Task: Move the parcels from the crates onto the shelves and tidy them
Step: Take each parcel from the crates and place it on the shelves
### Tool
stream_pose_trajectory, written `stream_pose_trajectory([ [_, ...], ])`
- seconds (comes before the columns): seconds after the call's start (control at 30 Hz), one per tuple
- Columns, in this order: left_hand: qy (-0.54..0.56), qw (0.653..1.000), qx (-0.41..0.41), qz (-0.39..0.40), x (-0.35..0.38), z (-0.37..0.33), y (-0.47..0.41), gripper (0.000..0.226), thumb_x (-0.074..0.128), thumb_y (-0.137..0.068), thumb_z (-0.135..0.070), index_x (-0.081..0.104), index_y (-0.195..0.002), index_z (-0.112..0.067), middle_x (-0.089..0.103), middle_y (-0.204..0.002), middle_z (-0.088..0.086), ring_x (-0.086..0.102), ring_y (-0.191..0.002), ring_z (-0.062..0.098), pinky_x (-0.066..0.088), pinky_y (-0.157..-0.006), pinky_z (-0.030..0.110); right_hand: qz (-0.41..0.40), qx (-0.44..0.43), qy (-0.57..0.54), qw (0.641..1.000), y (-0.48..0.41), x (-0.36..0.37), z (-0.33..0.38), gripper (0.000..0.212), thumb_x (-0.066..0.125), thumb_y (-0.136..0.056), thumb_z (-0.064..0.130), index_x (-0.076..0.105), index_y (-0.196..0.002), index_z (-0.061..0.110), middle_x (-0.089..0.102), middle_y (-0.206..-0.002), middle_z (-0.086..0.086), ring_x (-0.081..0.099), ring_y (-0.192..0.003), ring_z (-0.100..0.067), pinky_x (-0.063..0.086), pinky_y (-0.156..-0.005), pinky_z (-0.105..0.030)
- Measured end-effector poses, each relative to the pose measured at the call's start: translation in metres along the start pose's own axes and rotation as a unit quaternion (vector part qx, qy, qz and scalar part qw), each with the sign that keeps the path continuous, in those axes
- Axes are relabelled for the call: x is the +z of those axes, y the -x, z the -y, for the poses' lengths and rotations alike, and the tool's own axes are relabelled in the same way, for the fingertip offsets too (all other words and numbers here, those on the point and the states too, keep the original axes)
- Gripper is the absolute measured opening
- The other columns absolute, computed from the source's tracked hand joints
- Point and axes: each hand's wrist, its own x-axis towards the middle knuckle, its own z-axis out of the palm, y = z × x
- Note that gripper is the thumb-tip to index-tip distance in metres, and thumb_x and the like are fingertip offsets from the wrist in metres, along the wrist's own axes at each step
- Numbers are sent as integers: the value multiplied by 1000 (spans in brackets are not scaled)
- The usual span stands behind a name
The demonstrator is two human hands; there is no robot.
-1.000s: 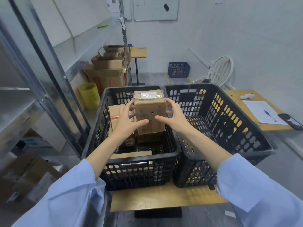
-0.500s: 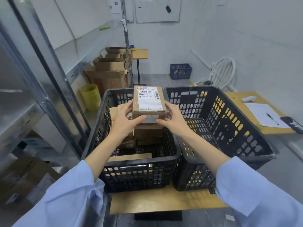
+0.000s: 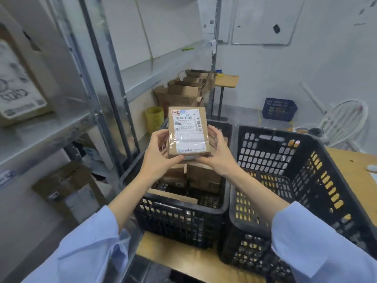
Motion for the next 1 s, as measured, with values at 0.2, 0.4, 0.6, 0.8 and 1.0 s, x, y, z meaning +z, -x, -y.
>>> stream_pose_trajectory([
  [0.2, -82, 991, 3, -107, -1, -24, 55, 97, 85, -69, -36, 33, -150, -23, 41, -147, -11, 42, -131, 0, 39, -108, 23, 101, -69, 19, 992, 8, 3, 10, 99, 83, -77, 16, 22, -155, 24, 36, -155, 6, 35, -127, 6, 34, -94, -3],
  [0.4, -134, 968, -38, -208, -24, -53, 134, 97, 87, -71, -32, 31, -150, -29, 37, -146, -17, 41, -129, -4, 37, -105, 22, 249, -103, -49, 962, 37, 35, 27, 97, 82, -77, 12, 20, -150, 31, 40, -145, 14, 39, -133, -3, 36, -106, -19],
  [0.6, -176, 930, -105, -305, -70, -89, 237, 99, 87, -66, -39, 30, -147, -38, 40, -149, -15, 43, -133, 5, 42, -108, 45, 402, -129, -117, 899, 90, 107, 65, 103, 82, -78, 16, 11, -152, 25, 38, -147, 10, 37, -137, -5, 38, -101, -10],
  [0.8, -181, 891, -145, -391, -113, -137, 348, 93, 85, -72, -10, 31, -145, -31, 42, -135, -32, 44, -124, -11, 48, -94, 22, 492, -138, -169, 843, 164, 191, 116, 81, 72, -88, 27, 14, -144, 31, 43, -133, 24, 48, -115, 18, 40, -101, -17],
  [1.0, -219, 814, -160, -513, -147, -188, 474, 95, 85, -73, -12, 28, -148, -23, 41, -135, -31, 45, -122, -14, 45, -95, 14, 558, -196, -210, 779, 274, 269, 177, 76, 70, -90, 14, 19, -143, 30, 47, -143, 7, 52, -123, 4, 48, -95, -16],
])
